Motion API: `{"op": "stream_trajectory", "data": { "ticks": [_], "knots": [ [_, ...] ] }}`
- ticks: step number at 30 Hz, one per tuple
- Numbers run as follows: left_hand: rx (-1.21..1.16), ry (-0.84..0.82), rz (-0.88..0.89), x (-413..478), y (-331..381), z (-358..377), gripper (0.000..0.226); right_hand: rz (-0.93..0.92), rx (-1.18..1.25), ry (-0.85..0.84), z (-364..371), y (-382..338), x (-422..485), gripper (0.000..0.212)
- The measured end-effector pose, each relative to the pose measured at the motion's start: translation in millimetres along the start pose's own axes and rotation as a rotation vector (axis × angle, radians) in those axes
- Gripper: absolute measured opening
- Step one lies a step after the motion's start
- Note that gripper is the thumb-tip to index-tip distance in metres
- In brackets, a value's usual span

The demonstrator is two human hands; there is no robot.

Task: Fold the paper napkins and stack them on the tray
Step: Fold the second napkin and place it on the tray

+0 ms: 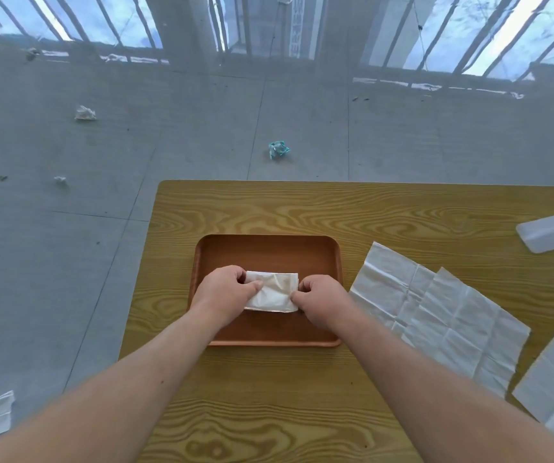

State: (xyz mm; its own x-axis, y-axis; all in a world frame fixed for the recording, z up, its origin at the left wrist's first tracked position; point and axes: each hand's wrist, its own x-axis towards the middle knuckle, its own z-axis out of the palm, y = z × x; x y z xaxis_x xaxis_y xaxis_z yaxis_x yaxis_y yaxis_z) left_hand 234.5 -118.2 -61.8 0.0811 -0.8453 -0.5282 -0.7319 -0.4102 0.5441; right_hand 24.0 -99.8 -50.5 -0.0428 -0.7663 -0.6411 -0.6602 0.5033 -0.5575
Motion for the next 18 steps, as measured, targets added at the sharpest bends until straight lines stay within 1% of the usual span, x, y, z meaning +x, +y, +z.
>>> {"op": "stream_trajectory", "data": {
  "ticks": [6, 10, 18],
  "knots": [
    [0.148, 0.022, 0.021, 1, -5, -4, 0.035, -0.053, -0.205, 0.041, 8, -3, -3, 0.024],
    [0.192, 0.042, 0.053, 0, -6, -6, 0.036, -0.096, -0.308, 0.097, 14, -6, -4, 0.029],
    [0.219, 0.079, 0.101, 3, -6, -1, 0.037, -0.104, -0.350, 0.173, 23, 1, -2, 0.027]
  ]
}}
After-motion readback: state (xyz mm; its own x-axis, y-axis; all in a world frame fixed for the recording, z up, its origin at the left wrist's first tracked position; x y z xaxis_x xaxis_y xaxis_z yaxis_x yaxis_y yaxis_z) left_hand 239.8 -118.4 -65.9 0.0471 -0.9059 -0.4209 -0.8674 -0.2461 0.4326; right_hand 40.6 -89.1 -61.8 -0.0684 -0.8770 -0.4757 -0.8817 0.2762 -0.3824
